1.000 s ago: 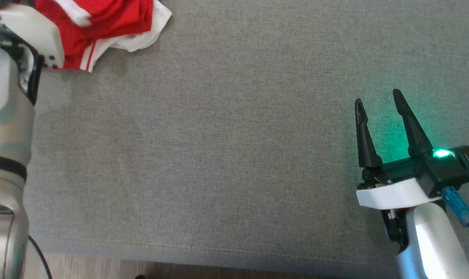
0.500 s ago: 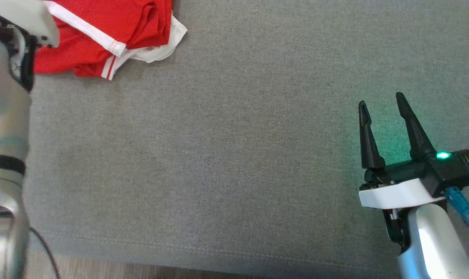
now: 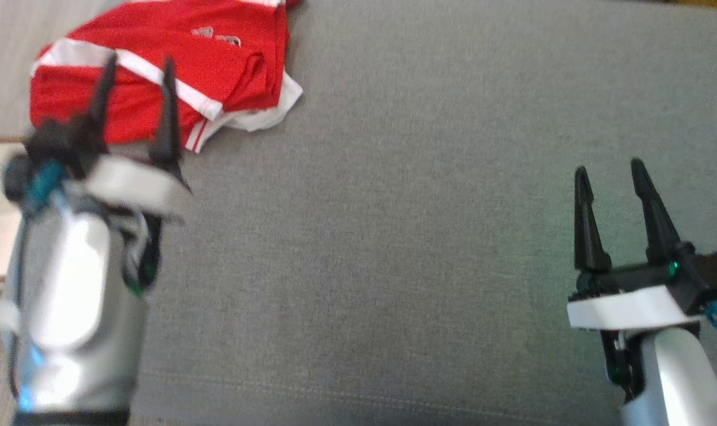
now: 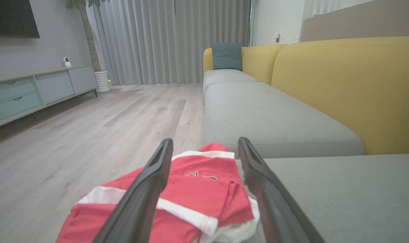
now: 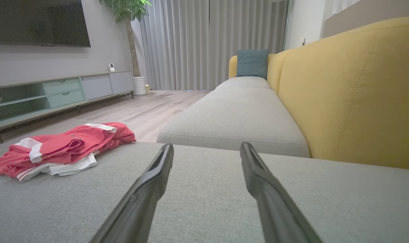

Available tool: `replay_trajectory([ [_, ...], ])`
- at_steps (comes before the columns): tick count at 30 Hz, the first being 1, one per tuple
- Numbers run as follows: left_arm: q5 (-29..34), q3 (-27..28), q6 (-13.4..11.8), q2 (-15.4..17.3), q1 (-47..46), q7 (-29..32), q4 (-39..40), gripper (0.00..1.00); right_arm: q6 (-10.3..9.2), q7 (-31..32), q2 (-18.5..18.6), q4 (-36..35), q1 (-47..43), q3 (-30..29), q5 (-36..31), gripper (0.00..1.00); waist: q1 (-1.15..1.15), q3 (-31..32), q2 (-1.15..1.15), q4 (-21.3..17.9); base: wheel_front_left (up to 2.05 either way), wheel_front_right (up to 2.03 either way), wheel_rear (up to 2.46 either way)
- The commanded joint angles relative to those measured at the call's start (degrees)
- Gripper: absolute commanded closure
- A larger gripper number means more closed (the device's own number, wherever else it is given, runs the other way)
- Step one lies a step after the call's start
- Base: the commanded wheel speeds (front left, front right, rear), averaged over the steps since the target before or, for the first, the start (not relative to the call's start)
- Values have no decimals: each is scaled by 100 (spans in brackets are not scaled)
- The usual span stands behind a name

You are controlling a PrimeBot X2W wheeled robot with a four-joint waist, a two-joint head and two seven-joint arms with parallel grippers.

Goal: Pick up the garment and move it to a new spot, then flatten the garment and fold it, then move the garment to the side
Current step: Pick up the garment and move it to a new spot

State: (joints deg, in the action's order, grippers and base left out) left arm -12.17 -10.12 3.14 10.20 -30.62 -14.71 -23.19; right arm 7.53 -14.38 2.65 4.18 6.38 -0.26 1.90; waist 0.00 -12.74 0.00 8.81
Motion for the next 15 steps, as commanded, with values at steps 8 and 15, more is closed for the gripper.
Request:
replay_trajectory([
  [8,30,143,-40,-250,1590,-29,979,0,-4,-62,22,-143,-397,-23,272,0,0,778,0,-83,0,0,0],
  [15,77,129,-161,-503,2376,-29,1338,0,-4,-62,22,-101,-719,-3,533,0,0,1031,0,-196,0,0,0],
])
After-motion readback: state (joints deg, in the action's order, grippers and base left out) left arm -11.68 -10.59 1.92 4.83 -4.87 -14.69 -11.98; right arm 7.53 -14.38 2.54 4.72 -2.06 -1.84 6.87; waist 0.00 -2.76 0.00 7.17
